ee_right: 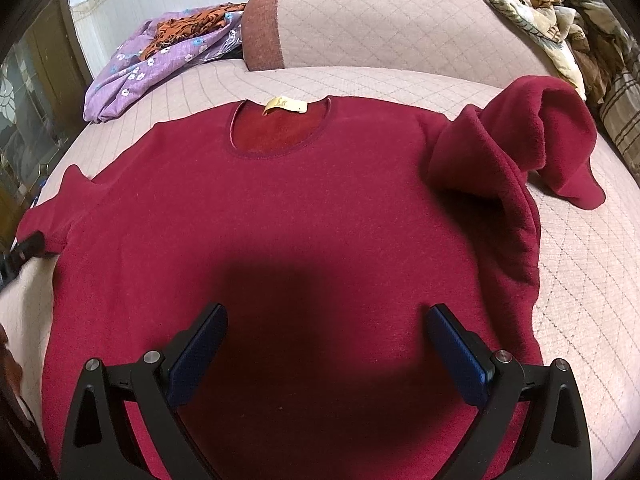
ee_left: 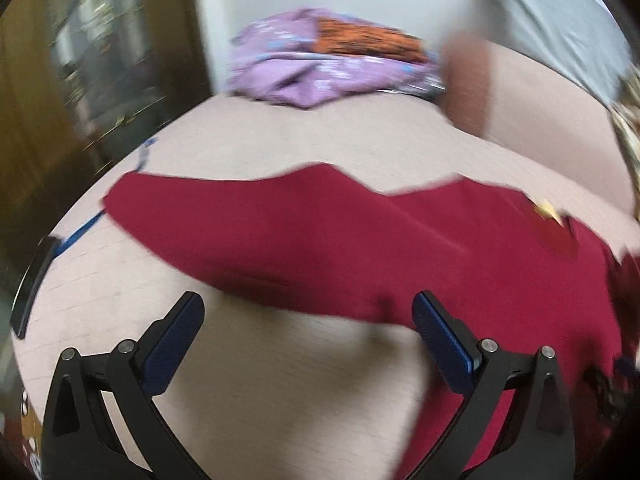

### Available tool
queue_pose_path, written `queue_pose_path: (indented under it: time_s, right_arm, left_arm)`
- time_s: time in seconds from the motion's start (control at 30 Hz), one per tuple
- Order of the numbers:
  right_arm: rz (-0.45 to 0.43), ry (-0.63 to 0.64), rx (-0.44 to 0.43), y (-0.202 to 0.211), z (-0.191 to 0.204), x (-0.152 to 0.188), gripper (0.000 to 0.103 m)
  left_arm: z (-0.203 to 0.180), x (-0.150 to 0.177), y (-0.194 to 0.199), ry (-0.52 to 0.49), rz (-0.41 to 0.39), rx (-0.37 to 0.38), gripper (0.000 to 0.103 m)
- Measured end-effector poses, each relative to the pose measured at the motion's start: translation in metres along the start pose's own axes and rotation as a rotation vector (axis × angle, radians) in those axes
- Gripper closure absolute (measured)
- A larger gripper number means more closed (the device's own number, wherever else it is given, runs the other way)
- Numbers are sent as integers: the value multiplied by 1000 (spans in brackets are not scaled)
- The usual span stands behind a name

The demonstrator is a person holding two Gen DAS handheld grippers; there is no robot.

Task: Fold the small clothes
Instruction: 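Grasp the sleeve cuff nearest the left tool with the left tool, then fold the grasped sleeve and side across the sweater body with the left tool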

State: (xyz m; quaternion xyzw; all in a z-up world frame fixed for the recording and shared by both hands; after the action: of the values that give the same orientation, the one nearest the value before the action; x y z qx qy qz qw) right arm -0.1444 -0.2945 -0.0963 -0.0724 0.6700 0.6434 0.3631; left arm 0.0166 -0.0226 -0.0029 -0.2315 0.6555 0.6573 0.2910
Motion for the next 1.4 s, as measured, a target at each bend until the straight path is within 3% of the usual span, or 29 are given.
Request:
queue_pose_path:
  time_s: [0.23, 0.33, 0.47, 0.6, 0.67, 0.8, 0.9, 1.2, 1.4]
  right_arm:
    - [4, 6, -8, -3, 0, 0, 1]
    - [6, 13, -4, -4, 1, 1, 1]
    - [8, 15, -5, -4, 1, 1, 0]
    - [8, 19, -2, -4, 1, 2, 0]
    - [8, 20, -3, -5, 1, 1, 0]
    - [9, 14, -13, -5, 0, 2, 0]
    - [9, 11, -20, -6, 0, 1, 0]
    - [9, 10, -24, -6, -1, 1, 0]
    - [9, 11, -23, -6, -1, 1, 0]
  left_arm:
    - [102, -24, -35, 321, 36, -55, 0]
    - [141, -24, -54, 453, 76, -77, 7]
    - [176, -34, -79, 508, 87, -134, 19]
    - [193, -42, -104, 557, 103, -129, 26]
    - [195, -46, -113, 550, 84, -138, 33]
    - [198, -52, -122, 496, 59, -162, 79]
    - [199, -57, -122, 501, 60, -103, 94]
    - [166, -72, -82, 419, 26, 8, 95]
    - [93, -88, -29, 307, -39, 178, 95]
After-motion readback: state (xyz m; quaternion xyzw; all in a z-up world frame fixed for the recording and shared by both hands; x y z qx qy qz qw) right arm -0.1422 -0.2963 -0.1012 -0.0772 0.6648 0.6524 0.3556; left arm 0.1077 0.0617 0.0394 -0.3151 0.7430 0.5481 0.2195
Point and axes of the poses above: each gripper's, at about its wrist camera, not at the fingertips, and y roughly against the way its jaws point, z to its left, x to its underside, the point moved 8 cm from there along -y, roughly the way its jaws point
